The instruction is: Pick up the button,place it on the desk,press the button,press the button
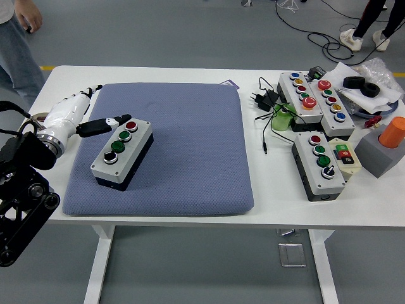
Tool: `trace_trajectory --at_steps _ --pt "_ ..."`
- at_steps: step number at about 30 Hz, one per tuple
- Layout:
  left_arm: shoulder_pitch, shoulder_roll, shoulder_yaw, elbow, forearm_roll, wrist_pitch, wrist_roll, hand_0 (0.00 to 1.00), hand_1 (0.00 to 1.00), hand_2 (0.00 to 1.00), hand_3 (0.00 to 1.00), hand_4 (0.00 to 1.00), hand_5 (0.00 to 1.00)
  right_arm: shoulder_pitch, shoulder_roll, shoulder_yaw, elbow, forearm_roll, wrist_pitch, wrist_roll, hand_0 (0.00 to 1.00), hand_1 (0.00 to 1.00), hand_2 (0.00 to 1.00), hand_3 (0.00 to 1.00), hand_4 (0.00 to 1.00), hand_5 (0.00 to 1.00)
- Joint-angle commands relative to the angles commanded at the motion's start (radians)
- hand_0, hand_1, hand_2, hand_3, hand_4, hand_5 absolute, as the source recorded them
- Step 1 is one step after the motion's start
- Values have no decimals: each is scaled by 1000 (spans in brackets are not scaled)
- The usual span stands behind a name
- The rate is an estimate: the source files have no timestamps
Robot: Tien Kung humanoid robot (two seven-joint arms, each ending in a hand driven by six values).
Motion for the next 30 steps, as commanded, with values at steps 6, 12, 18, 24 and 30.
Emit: trace_trajectory --at_steps 6,12,18,24,30 --pt "-12 -13 39 -2 115 -56 60 960 997 998 998 998 856 -2 0 2 0 -3 -4 4 647 576 603 587 272 69" --pt "-15 -38 69 6 115 -95 107 949 993 998 998 998 862 -3 1 -2 0 1 -6 7 646 572 601 586 271 70" --pt "-2 -52 92 15 115 -118 121 943 986 998 998 998 869 -5 1 2 0 -4 -8 7 643 566 597 586 271 71" --pt "16 -71 104 20 115 -127 125 934 983 998 998 998 872 -19 -3 8 0 -6 -12 10 643 562 589 586 271 69" --pt "11 -91 112 79 115 -126 125 917 975 998 998 998 877 -22 -4 8 0 -7 -13 9 642 557 588 585 270 69"
